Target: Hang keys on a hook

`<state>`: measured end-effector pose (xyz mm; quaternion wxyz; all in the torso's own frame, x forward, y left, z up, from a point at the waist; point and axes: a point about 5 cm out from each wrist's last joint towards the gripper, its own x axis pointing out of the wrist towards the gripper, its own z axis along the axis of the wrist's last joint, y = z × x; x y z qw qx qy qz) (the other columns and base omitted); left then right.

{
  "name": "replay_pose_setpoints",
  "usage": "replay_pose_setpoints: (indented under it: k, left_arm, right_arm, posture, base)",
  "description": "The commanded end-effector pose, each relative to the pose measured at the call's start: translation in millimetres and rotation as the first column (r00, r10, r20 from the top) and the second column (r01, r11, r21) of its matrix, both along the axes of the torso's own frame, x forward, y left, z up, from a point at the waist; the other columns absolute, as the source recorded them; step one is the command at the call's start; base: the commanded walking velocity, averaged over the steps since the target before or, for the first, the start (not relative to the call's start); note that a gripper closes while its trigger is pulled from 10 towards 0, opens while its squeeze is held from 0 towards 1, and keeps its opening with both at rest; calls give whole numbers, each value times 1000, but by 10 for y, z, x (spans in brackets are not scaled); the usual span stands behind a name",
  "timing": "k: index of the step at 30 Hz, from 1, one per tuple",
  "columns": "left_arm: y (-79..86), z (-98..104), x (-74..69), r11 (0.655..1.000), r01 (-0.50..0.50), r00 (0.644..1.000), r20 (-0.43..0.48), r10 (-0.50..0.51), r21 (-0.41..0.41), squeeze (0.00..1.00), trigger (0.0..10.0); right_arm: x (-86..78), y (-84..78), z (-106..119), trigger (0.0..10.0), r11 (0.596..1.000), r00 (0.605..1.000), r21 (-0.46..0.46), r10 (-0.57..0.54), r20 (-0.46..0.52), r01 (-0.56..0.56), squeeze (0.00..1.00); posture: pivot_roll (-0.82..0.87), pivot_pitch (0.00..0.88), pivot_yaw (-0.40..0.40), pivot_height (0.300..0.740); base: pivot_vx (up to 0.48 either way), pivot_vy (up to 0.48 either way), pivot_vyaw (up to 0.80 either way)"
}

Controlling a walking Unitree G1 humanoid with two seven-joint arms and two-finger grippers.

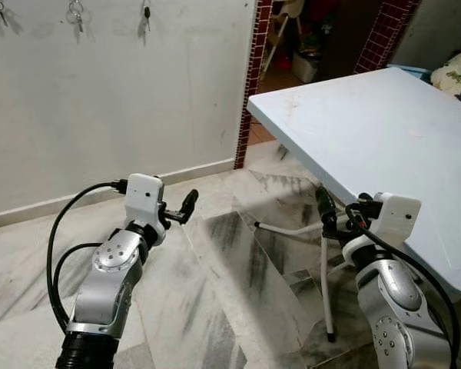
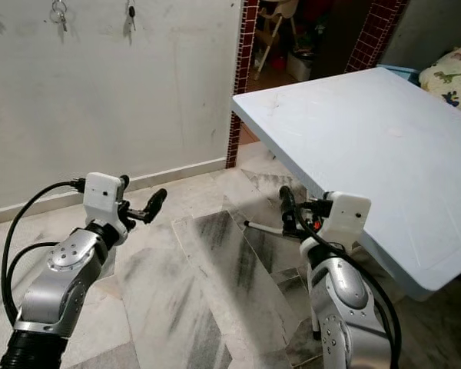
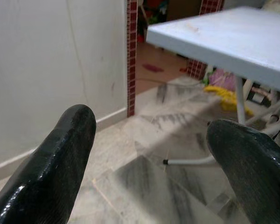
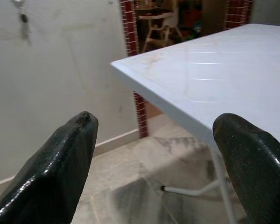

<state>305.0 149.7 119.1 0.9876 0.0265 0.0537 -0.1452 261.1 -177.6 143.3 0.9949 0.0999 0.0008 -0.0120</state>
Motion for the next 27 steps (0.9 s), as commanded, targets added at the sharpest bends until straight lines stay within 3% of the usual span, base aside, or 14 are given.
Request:
replay_pose_setpoints:
  k: [1, 11, 18, 27]
  left_arm:
    - [19, -67, 30, 1000, -11, 1000, -11, 11, 22, 0, 10000]
    - [4, -304, 116, 999, -35, 996, -87, 34, -3, 0, 10000]
    - [-151, -182, 252, 1000, 15, 1000, 0, -15, -5, 0, 10000]
    - [-331, -183, 305, 997, 69, 997, 23, -68, -33, 0, 10000]
  right_arm:
    - [27, -89, -19, 10000, 999, 999, -20, -46, -3, 46, 0]
    - [82, -301, -195, 10000, 992, 992, -54, -119, -48, 117, 0]
    - [76, -281, -242, 10000, 992, 992, -50, -117, -52, 114, 0]
    - [87, -268, -264, 10000, 993, 993, -49, -110, -48, 107, 0]
  posture:
    - [98, 0, -79, 740]
    - [74, 0, -84, 740]
    - [59, 0, -88, 740]
    - [52, 0, -92, 740]
  base:
    - [0, 0, -800]
    - [0, 0, -800]
    - [0, 0, -800]
    - [0, 0, -800]
